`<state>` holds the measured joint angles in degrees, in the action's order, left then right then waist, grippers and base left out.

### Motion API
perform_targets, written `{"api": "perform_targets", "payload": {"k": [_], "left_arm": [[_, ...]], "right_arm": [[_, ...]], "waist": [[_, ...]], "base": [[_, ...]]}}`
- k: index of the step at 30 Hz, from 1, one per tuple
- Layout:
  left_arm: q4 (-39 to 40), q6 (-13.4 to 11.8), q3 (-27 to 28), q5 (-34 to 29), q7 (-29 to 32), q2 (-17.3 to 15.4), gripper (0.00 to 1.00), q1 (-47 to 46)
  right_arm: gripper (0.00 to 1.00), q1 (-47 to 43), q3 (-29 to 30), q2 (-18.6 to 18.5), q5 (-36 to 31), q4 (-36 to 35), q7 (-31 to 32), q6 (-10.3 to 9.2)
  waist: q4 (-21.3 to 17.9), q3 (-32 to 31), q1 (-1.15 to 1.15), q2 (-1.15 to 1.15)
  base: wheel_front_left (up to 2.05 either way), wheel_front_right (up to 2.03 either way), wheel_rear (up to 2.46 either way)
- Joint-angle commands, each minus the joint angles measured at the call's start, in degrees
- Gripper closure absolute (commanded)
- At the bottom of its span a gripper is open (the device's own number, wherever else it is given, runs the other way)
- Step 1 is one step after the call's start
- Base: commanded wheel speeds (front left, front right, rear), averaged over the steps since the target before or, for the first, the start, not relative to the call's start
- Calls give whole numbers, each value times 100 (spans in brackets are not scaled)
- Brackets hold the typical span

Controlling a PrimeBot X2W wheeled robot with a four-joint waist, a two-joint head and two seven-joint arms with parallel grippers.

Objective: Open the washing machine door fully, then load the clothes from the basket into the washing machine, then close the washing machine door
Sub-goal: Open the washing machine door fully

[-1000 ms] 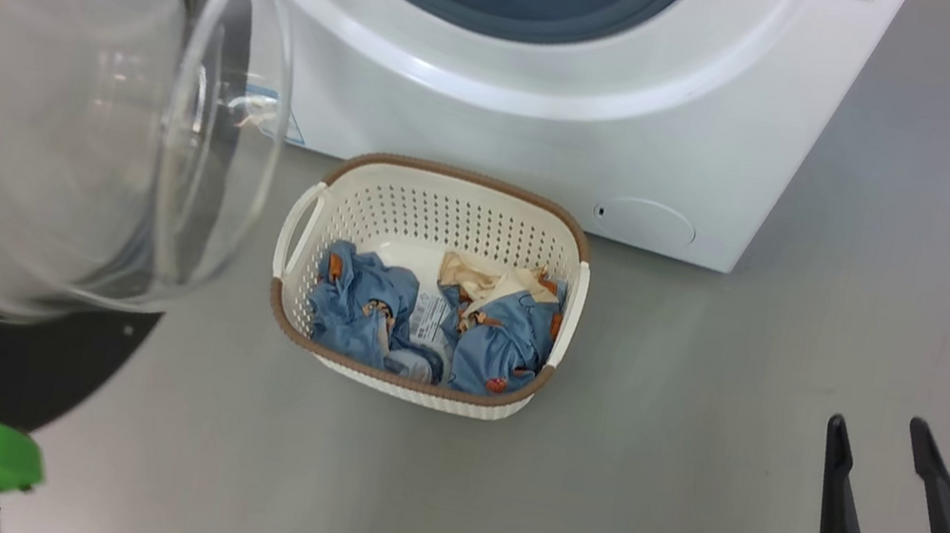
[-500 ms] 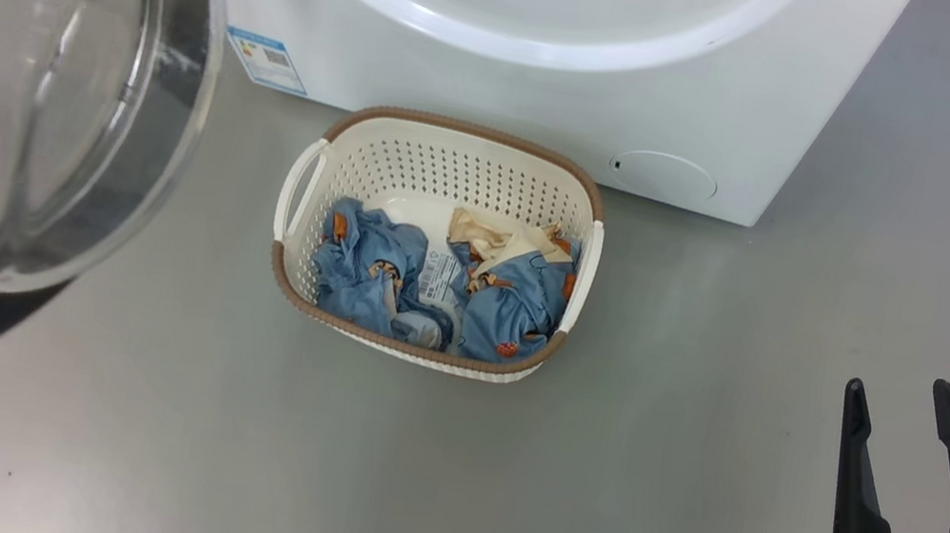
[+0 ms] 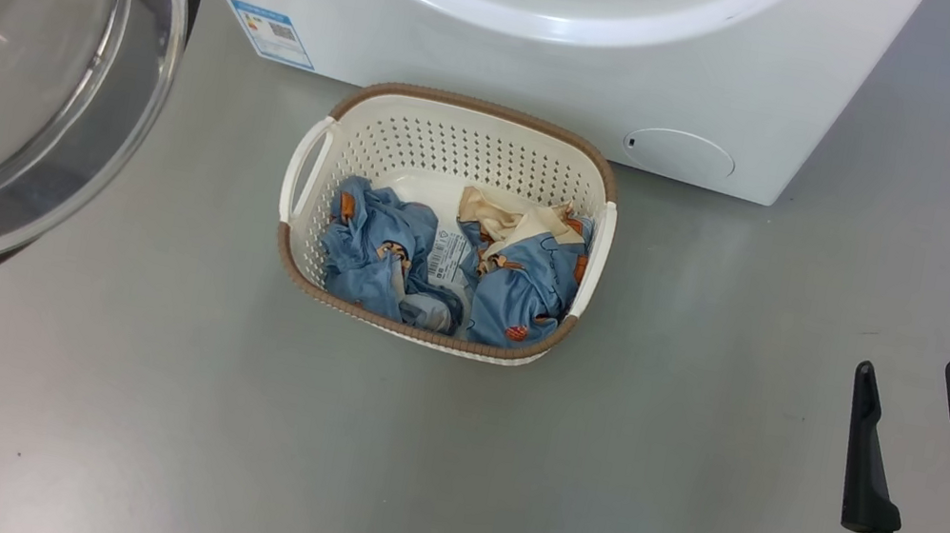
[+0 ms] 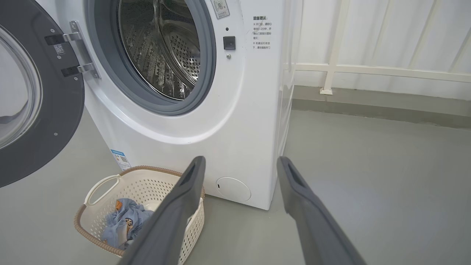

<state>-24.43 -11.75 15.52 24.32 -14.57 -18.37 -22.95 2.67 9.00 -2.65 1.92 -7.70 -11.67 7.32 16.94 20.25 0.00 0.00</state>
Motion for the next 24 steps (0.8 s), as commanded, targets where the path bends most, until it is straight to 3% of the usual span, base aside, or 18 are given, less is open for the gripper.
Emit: {"api": "perform_targets", "payload": {"k": [1, 14, 24], "left_arm": [[63, 22, 282, -48, -41, -399, 100, -147], [-133, 507, 839, -606, -42, -85, 100, -194], [885, 702, 1113, -1205, -42, 651, 100, 658]], "right_arm": [[0, 102, -128, -22, -57, -157, 18, 17], [0, 143, -128, -22, -32, -42, 3, 17], [0, 53, -132, -22, 68, 143, -79, 17]], "waist": [[1, 0, 0, 0], [1, -94, 0, 0], [-40, -425, 0, 0]], "base": [[0, 0, 0], [0, 0, 0], [0, 0, 0]]}}
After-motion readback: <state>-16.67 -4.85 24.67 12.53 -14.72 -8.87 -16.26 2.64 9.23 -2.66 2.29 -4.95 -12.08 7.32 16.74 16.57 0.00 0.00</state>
